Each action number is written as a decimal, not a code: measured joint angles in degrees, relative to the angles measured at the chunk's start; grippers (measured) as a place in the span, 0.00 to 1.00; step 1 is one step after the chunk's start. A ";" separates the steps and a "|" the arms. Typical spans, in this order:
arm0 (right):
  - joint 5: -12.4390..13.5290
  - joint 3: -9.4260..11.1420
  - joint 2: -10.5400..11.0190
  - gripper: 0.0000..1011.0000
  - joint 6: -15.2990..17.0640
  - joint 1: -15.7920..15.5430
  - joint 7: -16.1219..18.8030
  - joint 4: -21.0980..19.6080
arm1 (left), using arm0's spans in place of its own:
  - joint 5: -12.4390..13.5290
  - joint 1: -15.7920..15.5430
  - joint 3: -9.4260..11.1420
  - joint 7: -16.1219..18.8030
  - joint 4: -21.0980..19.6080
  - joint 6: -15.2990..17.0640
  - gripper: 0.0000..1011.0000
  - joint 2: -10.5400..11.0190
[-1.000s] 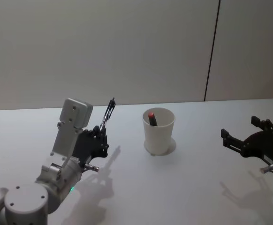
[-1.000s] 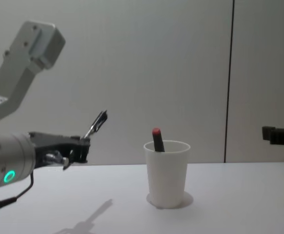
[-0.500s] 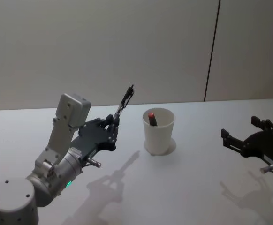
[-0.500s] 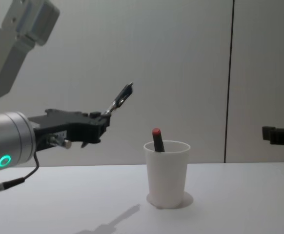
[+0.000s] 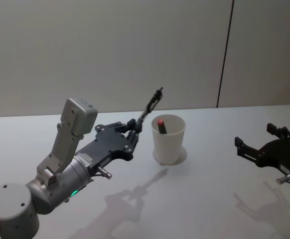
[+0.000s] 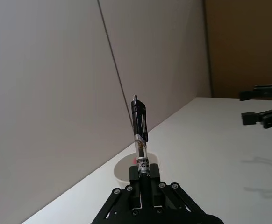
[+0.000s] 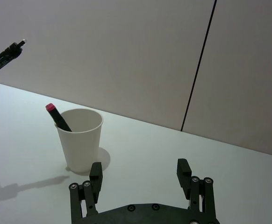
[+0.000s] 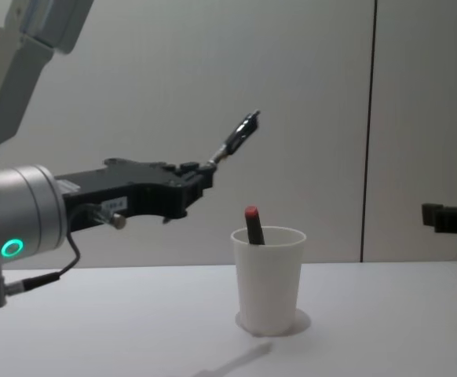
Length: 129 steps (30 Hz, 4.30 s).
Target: Place the pen into the pen holder.
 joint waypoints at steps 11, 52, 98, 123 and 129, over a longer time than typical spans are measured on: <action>0.00 0.00 0.00 0.99 0.00 0.00 0.00 0.00 | -1.18 -1.40 1.12 -6.18 1.71 -2.01 0.14 -1.09; 0.00 0.00 0.00 0.99 0.00 0.00 0.00 0.00 | -2.71 -4.43 5.55 -13.27 5.33 -4.21 0.14 -5.60; 13.62 3.88 4.41 0.99 -10.02 -7.83 4.99 -4.36 | -2.95 -4.59 5.99 -13.44 5.55 -4.21 0.14 -6.01; 26.99 3.81 2.72 0.99 -12.55 -6.74 14.03 -1.39 | -2.94 -4.59 5.98 -13.42 5.55 -4.22 0.14 -6.01; 29.74 3.35 1.74 0.99 -12.27 -5.05 16.80 0.75 | -2.94 -4.59 5.98 -13.42 5.54 -4.21 0.14 -6.01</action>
